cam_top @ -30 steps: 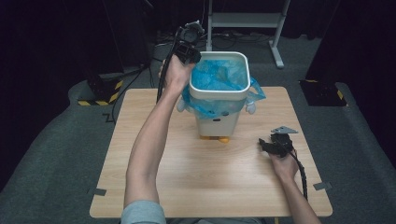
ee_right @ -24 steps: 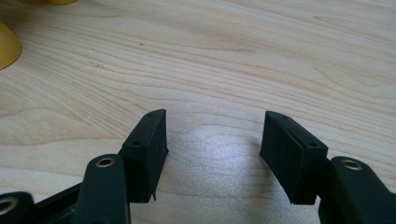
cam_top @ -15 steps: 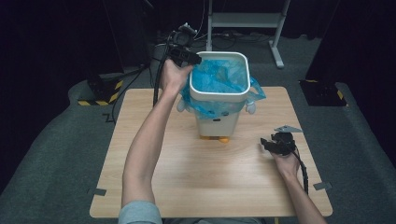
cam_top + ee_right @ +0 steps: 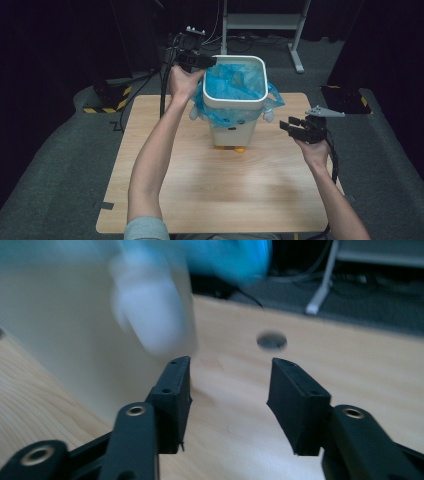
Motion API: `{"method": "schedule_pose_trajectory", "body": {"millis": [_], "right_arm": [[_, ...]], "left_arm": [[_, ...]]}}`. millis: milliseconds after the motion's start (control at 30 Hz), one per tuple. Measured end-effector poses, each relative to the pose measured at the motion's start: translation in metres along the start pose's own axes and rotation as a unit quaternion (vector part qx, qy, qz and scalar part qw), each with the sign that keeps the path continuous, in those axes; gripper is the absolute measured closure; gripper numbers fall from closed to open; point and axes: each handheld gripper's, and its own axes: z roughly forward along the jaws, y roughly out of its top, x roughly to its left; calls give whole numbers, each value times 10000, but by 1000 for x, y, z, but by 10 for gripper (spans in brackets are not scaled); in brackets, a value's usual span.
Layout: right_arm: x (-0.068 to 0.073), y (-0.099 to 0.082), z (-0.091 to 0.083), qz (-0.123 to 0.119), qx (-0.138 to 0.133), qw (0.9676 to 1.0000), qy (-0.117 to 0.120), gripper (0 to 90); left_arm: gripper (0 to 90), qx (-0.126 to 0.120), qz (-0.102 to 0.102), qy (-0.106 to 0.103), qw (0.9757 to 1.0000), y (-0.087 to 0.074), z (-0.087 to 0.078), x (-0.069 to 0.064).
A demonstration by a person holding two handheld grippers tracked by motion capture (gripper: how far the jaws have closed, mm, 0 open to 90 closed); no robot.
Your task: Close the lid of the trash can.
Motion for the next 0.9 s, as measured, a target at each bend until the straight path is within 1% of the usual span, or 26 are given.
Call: {"method": "schedule_pose_trajectory", "body": {"millis": [100, 200, 300, 333, 433, 600, 700, 767, 867, 900], "right_arm": [[5, 24, -9, -4, -279, 9995, 167, 568], [8, 46, -15, -27, -476, 9985, 265, 587], [10, 65, -18, -61, -597, 9977, 304, 593], [11, 72, -18, -78, -631, 9975, 316, 594], [16, 96, -18, -165, -718, 9968, 300, 599], [26, 130, -12, -340, -764, 9962, 227, 602], [30, 144, -5, -345, -738, 9964, 233, 603], [31, 152, 1, -278, -711, 9968, 255, 604], [32, 159, 8, -230, -697, 9970, 264, 606], [33, 161, 11, -259, -660, 9972, 236, 606]], "left_arm": [[566, -96, -1, -23, 10000, -2, -2, 2], [568, -139, -7, -38, 9999, -4, -3, 4], [570, -167, -3, -26, 9999, -4, -2, 5], [570, -205, 22, 6, 9998, -4, -3, 5], [571, -280, 57, -1, 9996, -5, -3, 5], [587, -294, 102, -20, 9995, -5, -3, 3], [595, -285, 111, -28, 9995, -5, -2, 3], [616, -291, 114, -61, 9995, -7, -2, 4], [632, -273, 111, -36, 9996, -9, 0, 6], [633, -283, 91, -41, 9995, -10, 1, 7]]}}
